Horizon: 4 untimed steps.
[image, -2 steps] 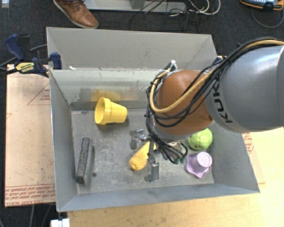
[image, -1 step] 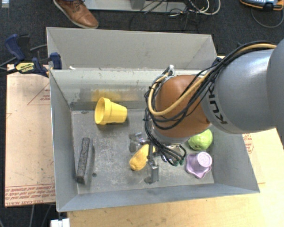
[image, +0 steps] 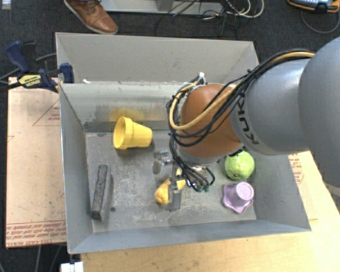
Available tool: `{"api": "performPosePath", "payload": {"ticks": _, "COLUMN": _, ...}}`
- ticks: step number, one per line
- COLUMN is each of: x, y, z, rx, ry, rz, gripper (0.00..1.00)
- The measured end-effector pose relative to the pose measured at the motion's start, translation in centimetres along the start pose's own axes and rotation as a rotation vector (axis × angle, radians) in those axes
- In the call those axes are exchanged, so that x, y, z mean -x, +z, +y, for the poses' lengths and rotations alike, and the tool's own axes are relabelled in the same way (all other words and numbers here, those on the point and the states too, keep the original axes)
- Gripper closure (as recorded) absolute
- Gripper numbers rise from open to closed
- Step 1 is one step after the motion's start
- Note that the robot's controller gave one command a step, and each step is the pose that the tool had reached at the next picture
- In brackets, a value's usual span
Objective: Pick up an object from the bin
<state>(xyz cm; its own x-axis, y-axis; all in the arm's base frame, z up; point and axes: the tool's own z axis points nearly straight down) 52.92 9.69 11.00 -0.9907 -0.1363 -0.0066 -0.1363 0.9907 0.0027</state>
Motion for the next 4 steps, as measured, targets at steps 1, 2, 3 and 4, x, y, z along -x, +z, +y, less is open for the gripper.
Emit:
{"api": "performPosePath", "payload": {"ticks": 1, "x": 4.4, "y": 0.8, "z": -0.8, "rx": 0.001, "ry": -0.214, "rz": 0.005, "gripper": 0.00}}
{"api": "performPosePath", "payload": {"ticks": 2, "x": 2.7, "y": 4.0, "z": -3.7, "rx": 0.002, "ry": 0.052, "rz": -0.002, "gripper": 1.00}}
{"api": "performPosePath", "payload": {"ticks": 3, "x": 2.7, "y": 4.0, "z": -3.7, "rx": 0.002, "ry": 0.053, "rz": -0.002, "gripper": 1.00}}
{"api": "performPosePath", "payload": {"ticks": 4, "x": 3.2, "y": 2.9, "z": -5.7, "rx": 0.005, "ry": 0.202, "rz": 0.002, "gripper": 1.00}}
